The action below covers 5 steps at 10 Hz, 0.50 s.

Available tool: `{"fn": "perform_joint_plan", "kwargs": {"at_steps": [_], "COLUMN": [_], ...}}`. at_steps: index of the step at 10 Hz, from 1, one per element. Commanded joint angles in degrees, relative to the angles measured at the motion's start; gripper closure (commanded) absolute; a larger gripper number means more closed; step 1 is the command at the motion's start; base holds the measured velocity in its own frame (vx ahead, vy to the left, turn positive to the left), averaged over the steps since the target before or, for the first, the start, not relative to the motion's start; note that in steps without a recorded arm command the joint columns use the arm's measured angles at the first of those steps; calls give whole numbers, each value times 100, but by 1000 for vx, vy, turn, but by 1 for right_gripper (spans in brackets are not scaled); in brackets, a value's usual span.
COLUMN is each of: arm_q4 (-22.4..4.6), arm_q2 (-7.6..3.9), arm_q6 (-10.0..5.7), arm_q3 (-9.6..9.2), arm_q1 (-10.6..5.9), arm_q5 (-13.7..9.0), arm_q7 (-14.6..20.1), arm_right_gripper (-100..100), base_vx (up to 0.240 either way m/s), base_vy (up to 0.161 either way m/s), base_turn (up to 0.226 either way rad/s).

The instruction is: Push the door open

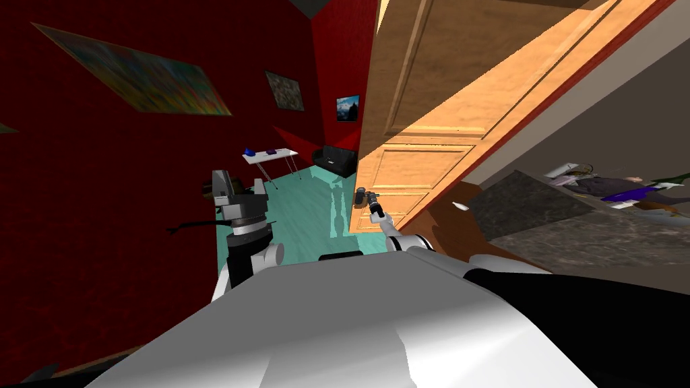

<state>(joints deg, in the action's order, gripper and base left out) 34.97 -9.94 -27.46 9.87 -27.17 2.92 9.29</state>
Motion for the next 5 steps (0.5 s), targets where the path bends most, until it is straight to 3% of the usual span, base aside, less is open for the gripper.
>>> {"fn": "perform_joint_plan", "kwargs": {"at_steps": [1,5], "arm_q4": [-111,-123], "arm_q2": [-90,-172], "arm_q6": [-55,-51], "arm_q3": [131,326], "arm_q1": [-60,-29], "arm_q5": [-52,-132], "arm_q7": [-51,-139], "arm_right_gripper": [100,100], "base_vx": [145,166], "base_vy": [112,130], "base_turn": [-60,-73]}}
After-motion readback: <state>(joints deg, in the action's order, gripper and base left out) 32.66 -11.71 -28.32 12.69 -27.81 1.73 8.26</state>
